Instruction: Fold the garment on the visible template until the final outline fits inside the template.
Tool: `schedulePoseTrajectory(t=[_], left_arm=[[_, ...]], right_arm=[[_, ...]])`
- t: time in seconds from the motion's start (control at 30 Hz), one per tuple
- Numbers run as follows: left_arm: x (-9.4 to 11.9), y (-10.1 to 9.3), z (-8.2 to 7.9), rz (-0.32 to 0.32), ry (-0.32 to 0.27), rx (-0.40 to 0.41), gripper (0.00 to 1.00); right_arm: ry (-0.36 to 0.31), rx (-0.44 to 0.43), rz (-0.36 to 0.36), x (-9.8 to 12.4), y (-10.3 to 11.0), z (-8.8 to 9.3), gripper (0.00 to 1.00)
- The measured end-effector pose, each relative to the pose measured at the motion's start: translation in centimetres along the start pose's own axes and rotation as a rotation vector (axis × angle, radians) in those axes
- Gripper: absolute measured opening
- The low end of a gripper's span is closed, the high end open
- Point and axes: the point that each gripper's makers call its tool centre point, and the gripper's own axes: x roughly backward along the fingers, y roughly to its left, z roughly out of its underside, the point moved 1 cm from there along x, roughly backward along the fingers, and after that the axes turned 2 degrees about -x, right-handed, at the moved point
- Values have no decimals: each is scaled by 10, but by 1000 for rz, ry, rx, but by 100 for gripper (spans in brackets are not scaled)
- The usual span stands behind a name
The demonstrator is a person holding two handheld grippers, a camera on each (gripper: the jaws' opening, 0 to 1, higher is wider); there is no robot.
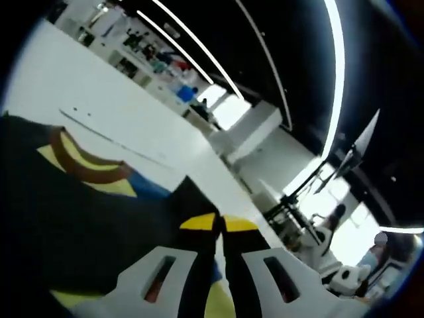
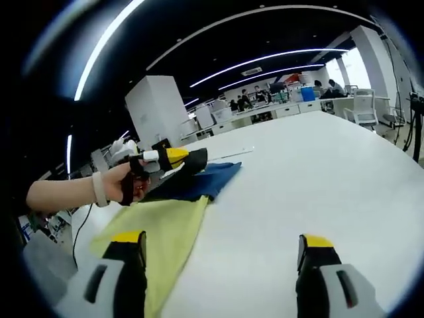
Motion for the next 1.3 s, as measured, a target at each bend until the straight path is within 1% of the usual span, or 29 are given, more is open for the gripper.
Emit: schedulePoseTrajectory(t=[0.23,0.33,0.37,0.43,0.5,0.53,0.57,0.6,0.63,0.67,0.73,0.8,0.87,0.97,1.13,1.2,1.23,1.3], left_arm=[[-8,-4,24,11,58,1,0],[-12,-3,31,12,68,-1,0],[-13,0,34,3,85,-4,0],[-12,2,37,4,97,-84,0],[-11,0,40,11,110,-78,1],[-10,-2,41,26,113,-73,4],[-9,-2,41,26,112,-80,8],[-8,-1,40,17,106,-104,15],[-8,0,40,12,104,-110,24],[-8,1,37,10,93,-127,31],[-6,0,36,12,92,-136,40],[-3,1,31,22,88,-160,44],[0,-1,30,29,90,-171,51],[8,-2,25,31,77,-197,61],[20,1,20,40,76,-216,71],[25,8,16,23,71,-234,78],[28,9,16,23,68,-236,83],[32,9,15,22,69,-242,86]], right_arm=[[2,-3,-1,-1,2,3,95],[5,-5,-3,-2,3,4,95],[3,-5,-4,-2,4,3,95],[3,3,-6,-2,6,2,95],[4,6,-8,-3,6,2,95],[4,4,-9,-3,6,2,95],[5,2,-9,-3,6,2,95],[6,3,-9,-4,6,2,95],[8,3,-10,-4,7,3,95],[9,3,-11,-5,8,3,95],[10,7,-16,-6,11,4,95],[12,8,-21,-7,13,3,96],[12,12,-24,-8,14,3,96],[11,13,-32,-10,17,2,97],[15,24,-45,-14,23,1,98],[19,27,-50,-17,24,0,98],[22,31,-53,-18,25,0,98],[26,35,-58,-19,26,0,98]])
